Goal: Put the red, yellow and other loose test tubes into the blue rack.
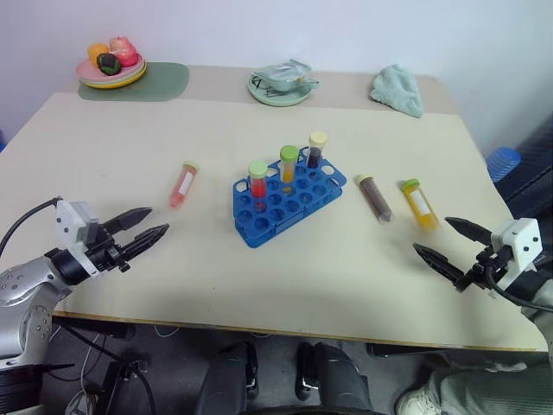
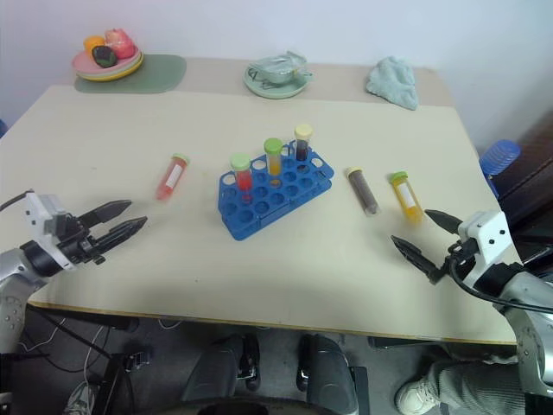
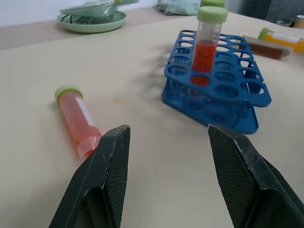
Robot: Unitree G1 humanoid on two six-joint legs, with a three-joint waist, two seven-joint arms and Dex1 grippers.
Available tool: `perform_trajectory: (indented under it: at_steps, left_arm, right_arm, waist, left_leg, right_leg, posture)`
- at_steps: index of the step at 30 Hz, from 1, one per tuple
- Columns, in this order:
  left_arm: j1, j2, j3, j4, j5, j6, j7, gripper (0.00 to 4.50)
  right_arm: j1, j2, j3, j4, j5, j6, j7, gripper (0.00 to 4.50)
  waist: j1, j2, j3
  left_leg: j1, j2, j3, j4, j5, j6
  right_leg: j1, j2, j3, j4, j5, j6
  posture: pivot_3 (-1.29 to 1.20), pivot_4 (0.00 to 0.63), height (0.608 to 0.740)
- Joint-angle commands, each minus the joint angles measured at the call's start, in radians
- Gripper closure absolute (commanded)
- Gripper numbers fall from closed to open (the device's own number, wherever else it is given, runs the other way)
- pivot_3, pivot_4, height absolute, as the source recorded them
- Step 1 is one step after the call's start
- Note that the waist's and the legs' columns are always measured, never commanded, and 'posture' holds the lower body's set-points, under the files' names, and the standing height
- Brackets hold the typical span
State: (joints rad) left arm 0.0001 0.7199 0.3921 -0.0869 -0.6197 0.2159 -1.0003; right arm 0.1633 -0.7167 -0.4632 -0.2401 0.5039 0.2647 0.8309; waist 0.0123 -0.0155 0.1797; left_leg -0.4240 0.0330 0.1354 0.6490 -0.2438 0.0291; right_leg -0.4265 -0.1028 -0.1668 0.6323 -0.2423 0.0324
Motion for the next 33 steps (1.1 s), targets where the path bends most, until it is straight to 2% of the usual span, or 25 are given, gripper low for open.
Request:
perform_trajectory:
  at_steps: [1, 7, 11, 16, 23, 29, 33]
  left_arm:
    - [-0.043, 0.000, -0.007, -0.067, -0.049, 0.032, -0.009, 1.86]
    - [-0.102, -0.004, -0.051, -0.121, -0.072, 0.082, -0.008, 1.86]
    - [-0.144, -0.005, -0.080, -0.145, -0.083, 0.114, -0.007, 1.86]
    - [-0.166, -0.007, -0.102, -0.169, -0.087, 0.142, 0.000, 1.86]
    - [-0.150, -0.012, -0.098, -0.211, -0.101, 0.180, 0.010, 1.86]
    - [-0.115, -0.007, -0.076, -0.253, -0.122, 0.210, 0.025, 1.86]
    - [-0.104, -0.005, -0.070, -0.267, -0.131, 0.220, 0.033, 1.86]
  right_arm:
    - [-0.067, -0.026, 0.017, -0.037, -0.002, 0.067, -0.056, 0.04]
    - [-0.305, -0.122, 0.096, 0.045, -0.029, 0.320, -0.167, 0.04]
    - [-0.557, -0.207, 0.221, 0.237, -0.067, 0.534, -0.172, 0.04]
    - [-0.882, -0.230, 0.433, 0.511, -0.171, 0.702, -0.130, 0.04]
    - [-1.153, -0.190, 0.617, 0.843, -0.301, 0.725, -0.029, 0.04]
    - [-1.295, -0.141, 0.668, 1.090, -0.390, 0.685, 0.020, 0.04]
    - [-1.342, -0.115, 0.678, 1.186, -0.433, 0.650, 0.051, 0.04]
  waist:
    - [0.000, 0.000, 0.000]
    - [-0.003, 0.001, 0.001]
    - [-0.003, 0.001, 0.001]
    - [-0.005, 0.002, 0.001]
    - [-0.006, 0.003, 0.002]
    - [-0.018, 0.003, 0.002]
    - [-0.026, 0.004, 0.002]
  left_leg:
    - [0.000, 0.000, 0.000, 0.000, 0.000, 0.000]
    - [0.000, 0.000, 0.001, 0.001, 0.001, 0.001]
    - [0.000, 0.000, 0.001, 0.002, 0.001, 0.001]
    - [-0.001, 0.000, 0.001, 0.002, 0.001, 0.001]
    - [-0.002, 0.000, 0.002, 0.003, 0.004, -0.004]
    - [-0.002, 0.000, 0.003, 0.003, 0.004, -0.005]
    - [-0.002, 0.000, 0.003, 0.004, 0.005, -0.005]
  right_leg:
    - [0.000, 0.000, 0.000, 0.000, 0.000, 0.000]
    - [0.000, 0.000, 0.000, 0.001, 0.002, -0.003]
    - [0.000, 0.001, 0.000, 0.002, 0.002, -0.003]
    - [-0.001, 0.001, 0.000, 0.002, 0.002, -0.003]
    - [-0.002, 0.001, 0.000, 0.002, 0.003, -0.002]
    - [-0.002, 0.001, 0.000, 0.003, 0.003, -0.001]
    - [-0.002, 0.001, 0.000, 0.004, 0.004, -0.001]
  posture:
    - [0.00, 0.150, 0.740]
    - [0.00, 0.150, 0.740]
    - [0.00, 0.150, 0.740]
    - [0.00, 0.150, 0.740]
    - [0.00, 0.150, 0.740]
    - [0.00, 0.150, 0.740]
    - [0.00, 0.150, 0.740]
